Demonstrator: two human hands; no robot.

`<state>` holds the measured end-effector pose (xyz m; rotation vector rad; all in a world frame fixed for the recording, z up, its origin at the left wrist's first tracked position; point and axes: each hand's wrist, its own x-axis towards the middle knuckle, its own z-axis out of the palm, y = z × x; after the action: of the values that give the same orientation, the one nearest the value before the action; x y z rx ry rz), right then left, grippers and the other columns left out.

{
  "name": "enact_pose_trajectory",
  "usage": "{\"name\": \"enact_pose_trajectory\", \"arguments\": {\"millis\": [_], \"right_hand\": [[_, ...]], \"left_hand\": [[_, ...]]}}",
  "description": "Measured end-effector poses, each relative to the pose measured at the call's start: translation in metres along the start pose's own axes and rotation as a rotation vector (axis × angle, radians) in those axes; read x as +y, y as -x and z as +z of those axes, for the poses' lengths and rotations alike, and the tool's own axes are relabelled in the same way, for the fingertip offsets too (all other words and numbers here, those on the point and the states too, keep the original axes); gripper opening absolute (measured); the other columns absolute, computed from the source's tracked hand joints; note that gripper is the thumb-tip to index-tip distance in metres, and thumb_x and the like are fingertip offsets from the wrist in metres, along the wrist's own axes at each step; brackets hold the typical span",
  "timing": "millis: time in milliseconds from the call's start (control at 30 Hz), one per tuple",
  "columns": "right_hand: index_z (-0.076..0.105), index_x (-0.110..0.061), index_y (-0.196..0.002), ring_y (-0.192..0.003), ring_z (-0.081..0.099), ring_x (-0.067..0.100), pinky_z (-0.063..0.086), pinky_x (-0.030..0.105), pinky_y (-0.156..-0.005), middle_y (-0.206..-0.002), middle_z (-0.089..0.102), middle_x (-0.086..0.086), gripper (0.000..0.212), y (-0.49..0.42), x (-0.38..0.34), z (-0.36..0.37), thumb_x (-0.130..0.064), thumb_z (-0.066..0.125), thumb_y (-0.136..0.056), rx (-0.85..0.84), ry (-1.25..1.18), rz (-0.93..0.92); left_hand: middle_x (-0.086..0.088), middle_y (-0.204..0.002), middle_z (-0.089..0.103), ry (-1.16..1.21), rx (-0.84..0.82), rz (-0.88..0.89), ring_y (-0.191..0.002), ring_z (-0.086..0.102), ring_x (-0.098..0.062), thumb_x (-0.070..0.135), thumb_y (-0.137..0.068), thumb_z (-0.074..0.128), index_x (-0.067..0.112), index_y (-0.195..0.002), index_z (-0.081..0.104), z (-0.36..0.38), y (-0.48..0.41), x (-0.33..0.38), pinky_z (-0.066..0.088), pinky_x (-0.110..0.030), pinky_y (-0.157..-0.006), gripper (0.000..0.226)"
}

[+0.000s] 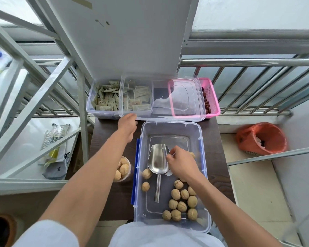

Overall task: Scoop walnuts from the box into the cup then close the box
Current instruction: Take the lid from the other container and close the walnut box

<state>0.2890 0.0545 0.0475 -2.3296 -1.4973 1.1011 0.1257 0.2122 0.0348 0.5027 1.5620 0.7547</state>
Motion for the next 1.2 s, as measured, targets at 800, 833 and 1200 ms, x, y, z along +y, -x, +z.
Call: {"name": "enact_pose_trajectory", "arguments": {"millis": [800, 833, 1200], "right_hand": [[0.070, -0.011, -0.110, -0.076, 0.072, 0.034, 0.058, 0.041, -0.059, -0.099, 0.077, 0.006, 0.031, 0.038, -0.070, -0.059, -0.010, 0.066, -0.079, 0.703, 0.067, -0.713], [0.069, -0.011, -0.109, -0.069, 0.070, 0.036, 0.056, 0.041, -0.054, -0.090, 0.077, 0.007, 0.029, 0.046, -0.071, -0.063, -0.011, 0.065, -0.080, 0.732, 0.037, -0.709], [0.059, -0.013, -0.090, -0.069, 0.068, 0.022, 0.055, 0.044, -0.062, -0.076, 0.069, -0.004, 0.014, 0.121, -0.076, -0.102, -0.018, 0.070, -0.086, 0.596, -0.368, -0.580]], "left_hand": [[-0.011, -0.126, 0.058, -0.175, 0.118, 1.022, -0.087, 0.075, -0.029, 0.020, -0.104, 0.056, 0.029, -0.150, 0.031, -0.043, 0.202, 0.047, 0.057, -0.018, -0.060, 0.053], [-0.020, -0.136, 0.051, -0.140, 0.098, 1.073, -0.093, 0.073, -0.035, 0.021, -0.103, 0.056, 0.026, -0.153, 0.022, -0.046, 0.203, 0.045, 0.058, -0.019, -0.063, 0.061], [0.015, -0.142, 0.048, -0.329, -0.139, 0.563, -0.126, 0.047, 0.013, 0.037, -0.111, 0.037, 0.013, -0.159, 0.028, -0.044, 0.149, -0.005, 0.028, -0.004, -0.101, 0.054]]}}
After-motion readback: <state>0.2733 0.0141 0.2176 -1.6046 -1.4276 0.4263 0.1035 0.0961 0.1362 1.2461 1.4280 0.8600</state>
